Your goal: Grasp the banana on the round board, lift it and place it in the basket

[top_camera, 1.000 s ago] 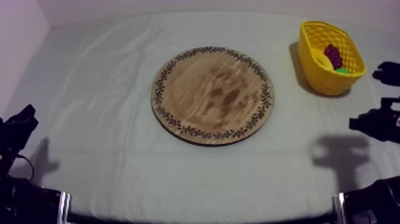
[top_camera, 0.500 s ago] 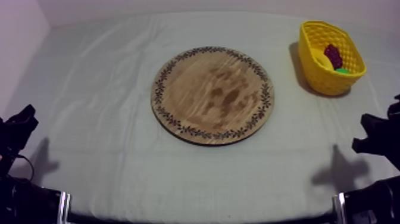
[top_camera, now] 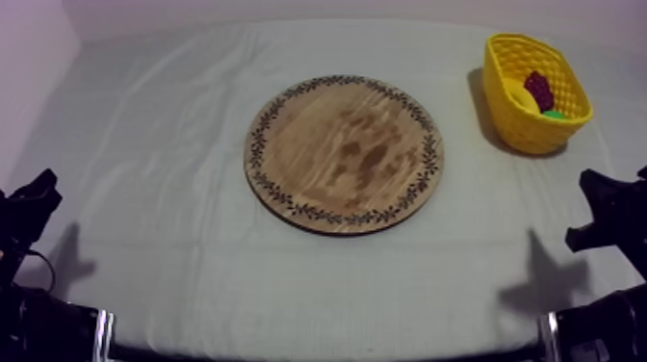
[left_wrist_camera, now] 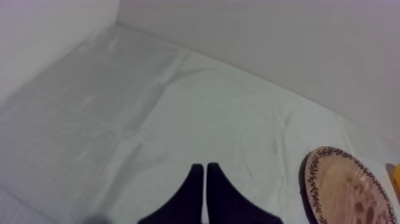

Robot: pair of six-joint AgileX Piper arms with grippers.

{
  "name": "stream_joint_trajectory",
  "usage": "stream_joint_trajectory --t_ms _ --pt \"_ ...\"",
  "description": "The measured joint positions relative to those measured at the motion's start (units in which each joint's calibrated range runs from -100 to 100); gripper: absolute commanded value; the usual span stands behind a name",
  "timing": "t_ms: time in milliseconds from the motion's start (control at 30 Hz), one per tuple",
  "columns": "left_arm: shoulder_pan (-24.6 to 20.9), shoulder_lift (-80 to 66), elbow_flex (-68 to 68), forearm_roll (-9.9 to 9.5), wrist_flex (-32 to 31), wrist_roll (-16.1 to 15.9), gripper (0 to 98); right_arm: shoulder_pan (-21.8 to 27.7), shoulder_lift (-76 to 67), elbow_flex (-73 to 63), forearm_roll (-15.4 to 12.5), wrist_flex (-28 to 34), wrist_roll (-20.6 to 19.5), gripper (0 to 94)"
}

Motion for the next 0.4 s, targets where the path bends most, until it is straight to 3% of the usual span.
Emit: stream_joint_trajectory --t_ms 200,400 --pt "0.0 0.0 0.0 0.0 0.0 0.0 0.1 0.1 0.0 0.0 0.0 0.3 -4.1 0.6" --pt "0.0 0.0 0.0 0.0 0.0 0.0 0.1 0.3 0.0 0.0 0.1 0.3 -2.7 0.6"
